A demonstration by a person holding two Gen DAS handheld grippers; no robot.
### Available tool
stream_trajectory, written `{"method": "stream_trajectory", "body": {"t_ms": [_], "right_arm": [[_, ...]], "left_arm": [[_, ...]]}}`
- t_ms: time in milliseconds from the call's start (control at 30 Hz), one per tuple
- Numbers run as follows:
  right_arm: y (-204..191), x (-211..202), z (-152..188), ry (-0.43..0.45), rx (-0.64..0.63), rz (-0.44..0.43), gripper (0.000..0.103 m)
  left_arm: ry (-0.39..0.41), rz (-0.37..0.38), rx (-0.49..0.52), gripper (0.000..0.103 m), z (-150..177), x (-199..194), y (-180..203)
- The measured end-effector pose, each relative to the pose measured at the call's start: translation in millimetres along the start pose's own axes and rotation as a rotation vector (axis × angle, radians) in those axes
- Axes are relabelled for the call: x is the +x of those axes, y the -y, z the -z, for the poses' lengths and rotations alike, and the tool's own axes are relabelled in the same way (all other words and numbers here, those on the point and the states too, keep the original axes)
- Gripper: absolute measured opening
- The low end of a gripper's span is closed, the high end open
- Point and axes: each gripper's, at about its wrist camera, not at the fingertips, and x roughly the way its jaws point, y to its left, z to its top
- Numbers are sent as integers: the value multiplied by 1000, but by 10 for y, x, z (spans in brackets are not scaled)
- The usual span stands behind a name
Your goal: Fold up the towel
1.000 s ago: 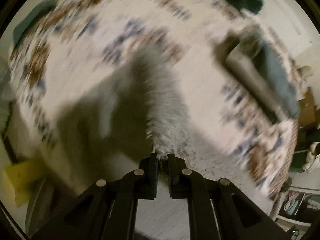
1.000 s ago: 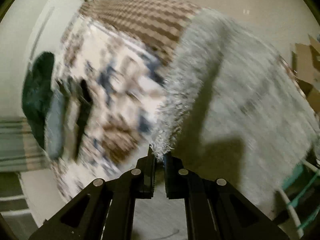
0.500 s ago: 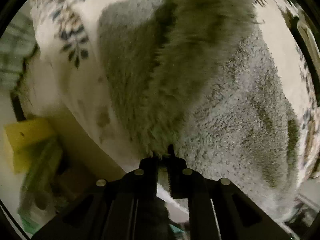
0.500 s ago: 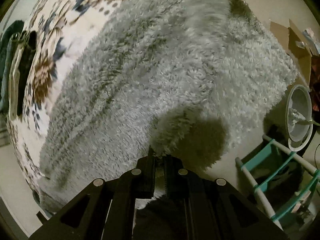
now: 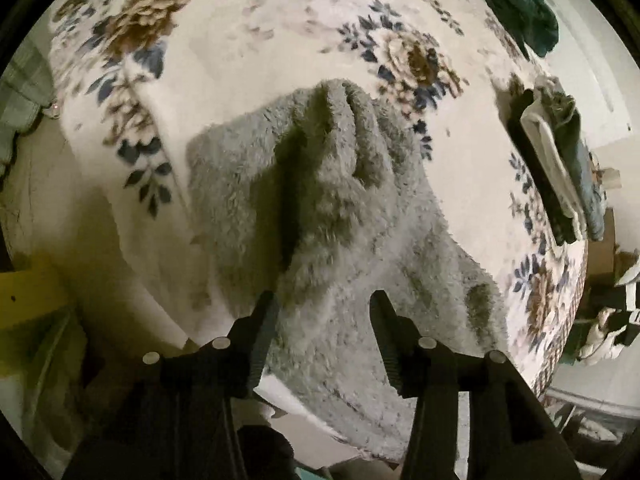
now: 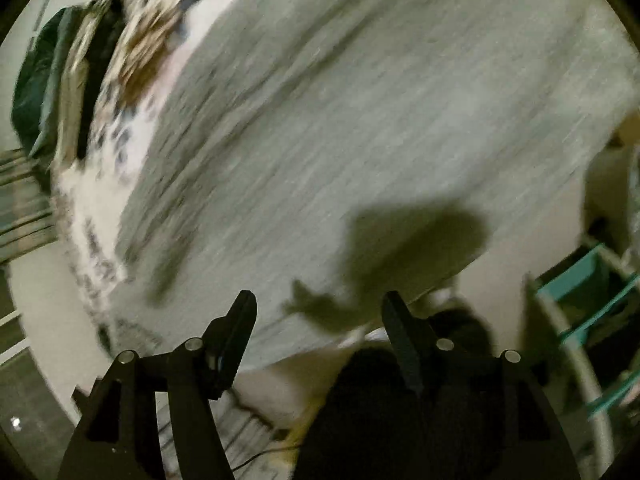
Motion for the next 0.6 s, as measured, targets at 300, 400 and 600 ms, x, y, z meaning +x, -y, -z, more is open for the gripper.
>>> {"method": "stream_trajectory", "body": {"t_ms": [300,400,600], "right_arm": [[-573,1026,633,37,164,-159,57],[-561,1168,829,84,252,-162,5],[-810,1002,1213,143,142,-118,0]], "left_arm": [[39,-78,201,15,-468,402,175],[73,-58,214,9,-501,304,64],[100,-25,174,9,-577,8,-237]]}}
